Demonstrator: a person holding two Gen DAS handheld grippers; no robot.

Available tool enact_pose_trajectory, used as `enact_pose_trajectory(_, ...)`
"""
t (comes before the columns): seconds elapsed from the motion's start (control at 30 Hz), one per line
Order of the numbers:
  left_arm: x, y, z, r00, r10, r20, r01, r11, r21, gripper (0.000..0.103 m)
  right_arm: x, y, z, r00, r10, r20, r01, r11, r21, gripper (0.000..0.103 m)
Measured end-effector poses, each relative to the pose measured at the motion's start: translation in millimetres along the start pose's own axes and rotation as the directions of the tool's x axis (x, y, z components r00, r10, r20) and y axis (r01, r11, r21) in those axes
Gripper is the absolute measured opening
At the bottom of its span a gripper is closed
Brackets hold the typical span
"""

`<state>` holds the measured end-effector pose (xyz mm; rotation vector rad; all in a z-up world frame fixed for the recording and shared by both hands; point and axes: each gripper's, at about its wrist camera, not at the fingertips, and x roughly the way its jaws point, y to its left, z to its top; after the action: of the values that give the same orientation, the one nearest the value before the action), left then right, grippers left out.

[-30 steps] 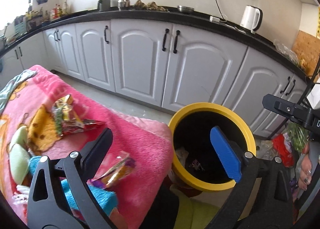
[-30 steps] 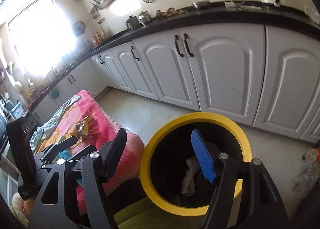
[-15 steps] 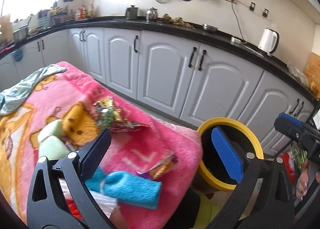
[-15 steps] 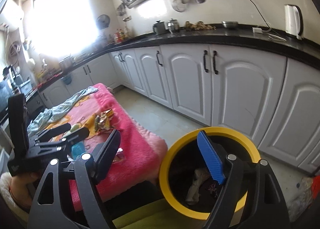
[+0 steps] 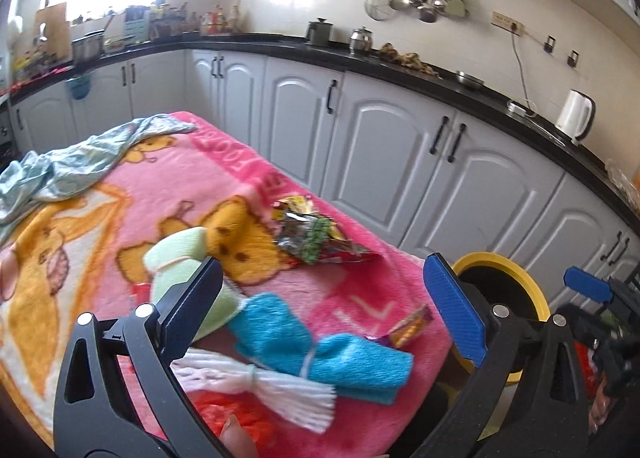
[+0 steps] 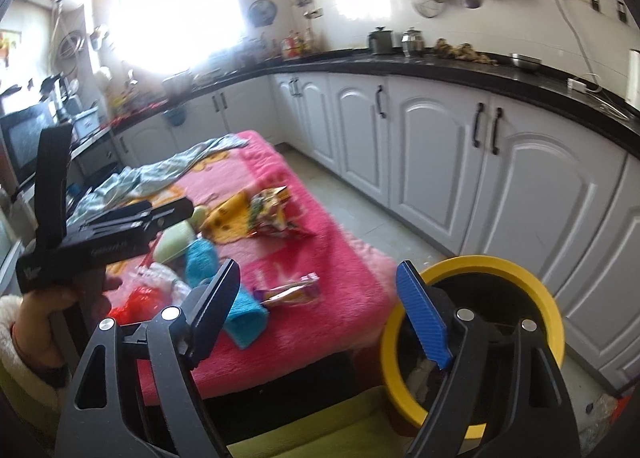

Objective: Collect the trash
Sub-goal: 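Grasp the red candy tube with left tool while right tool grasps blue cloth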

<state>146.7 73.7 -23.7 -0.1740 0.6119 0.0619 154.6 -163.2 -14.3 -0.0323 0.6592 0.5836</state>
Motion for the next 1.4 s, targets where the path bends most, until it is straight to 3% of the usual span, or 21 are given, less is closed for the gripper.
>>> enact_pose_trajectory(0.6,-9,88,-3,0.99,0.142,-0.004,-0.142,0.981,-0.136,0.092,57,64,-12,0.985,0.086,-0.147,-0.104,0.988,-0.117,0.078)
enact_pose_trajectory(0.87,3,140,-22,0.977,0.187,-0.1,-0.205,0.951,-0.229,0.092,96,79,-21,0.966,0.101,-0.24,-0.141,0.978,-0.155,0.077)
enact_pose_trajectory(1.0,12,160,-34,0.97,0.186,-0.158,-0.222,0.941,-0.257,0.092,111,82,-25,0.955,0.1,-0.278,-0.147,0.977,-0.155,0.07)
enact_pose_trajectory(1.17,25,171,-47,0.967,0.126,-0.221,-0.187,0.942,-0.28,0.066,121,85,-31,0.95,0.084,-0.301,-0.14,0.975,-0.172,0.06)
enact_pose_trajectory(1.3,39,167,-57,0.956,0.096,-0.278,-0.17,0.952,-0.255,0.044,124,84,-34,0.946,0.08,-0.313,-0.144,0.972,-0.185,0.039)
enact_pose_trajectory(1.4,47,161,-63,0.955,0.067,-0.29,-0.143,0.958,-0.25,0.036,124,84,-34,0.944,0.093,-0.318,-0.159,0.97,-0.186,0.032)
